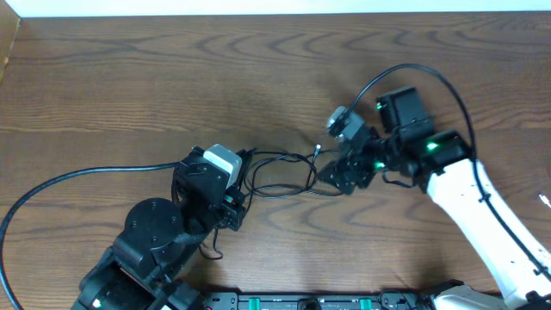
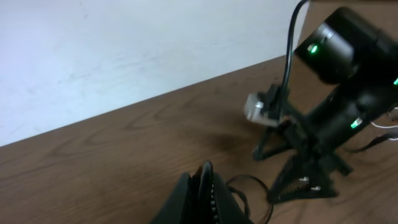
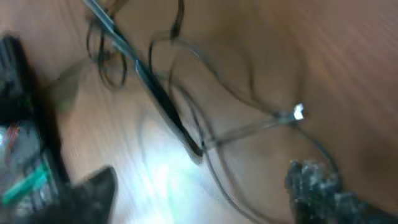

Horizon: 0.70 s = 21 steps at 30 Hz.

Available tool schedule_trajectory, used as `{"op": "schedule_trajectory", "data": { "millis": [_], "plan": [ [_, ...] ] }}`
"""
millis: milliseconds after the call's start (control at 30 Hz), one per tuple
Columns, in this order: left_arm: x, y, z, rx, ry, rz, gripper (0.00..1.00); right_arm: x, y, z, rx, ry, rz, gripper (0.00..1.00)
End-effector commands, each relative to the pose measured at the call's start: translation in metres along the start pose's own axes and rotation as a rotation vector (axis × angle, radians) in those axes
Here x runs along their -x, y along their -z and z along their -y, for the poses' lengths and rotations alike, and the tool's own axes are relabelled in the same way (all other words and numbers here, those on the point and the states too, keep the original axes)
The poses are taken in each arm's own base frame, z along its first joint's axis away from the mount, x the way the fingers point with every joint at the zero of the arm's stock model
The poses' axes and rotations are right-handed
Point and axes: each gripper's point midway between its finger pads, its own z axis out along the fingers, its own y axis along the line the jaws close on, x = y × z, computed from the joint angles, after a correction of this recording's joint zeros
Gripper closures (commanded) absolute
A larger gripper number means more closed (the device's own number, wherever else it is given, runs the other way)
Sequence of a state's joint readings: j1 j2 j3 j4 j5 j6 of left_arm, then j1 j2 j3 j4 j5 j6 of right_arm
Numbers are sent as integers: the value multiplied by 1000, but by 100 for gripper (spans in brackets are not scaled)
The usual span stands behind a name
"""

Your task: Untangle cables

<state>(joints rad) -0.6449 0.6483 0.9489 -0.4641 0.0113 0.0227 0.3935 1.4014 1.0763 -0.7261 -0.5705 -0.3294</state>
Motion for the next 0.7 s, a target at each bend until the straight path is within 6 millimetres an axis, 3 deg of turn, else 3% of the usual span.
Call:
{"op": "schedule_trajectory", "data": {
  "millis": [0,233,267,333,367,467,533,667],
  "plan": [
    [8,3,12,-75,22,26,92,-5,-19,-11,38,65,6,28],
    [19,5,27,-160,53,67,92,-3,-33,-10,45,39,19,61],
    [20,5,28,-169,53,72,92,-3,-34,-9,45,32,19,68],
    [21,6,29,-175,60,74,92,-4,-38,-7,43,22,13,95],
    [21,6,29,-175,59,74,92,-5,-39,-6,43,21,10,99],
    [21,6,29,-175,60,73,92,-6,-41,-2,26,14,3,99],
    [19,5,29,-174,59,66,92,-8,-40,10,-46,-37,-11,99],
    [14,5,29,-172,60,44,92,-22,-28,62,-346,-232,-48,99]
  ]
}}
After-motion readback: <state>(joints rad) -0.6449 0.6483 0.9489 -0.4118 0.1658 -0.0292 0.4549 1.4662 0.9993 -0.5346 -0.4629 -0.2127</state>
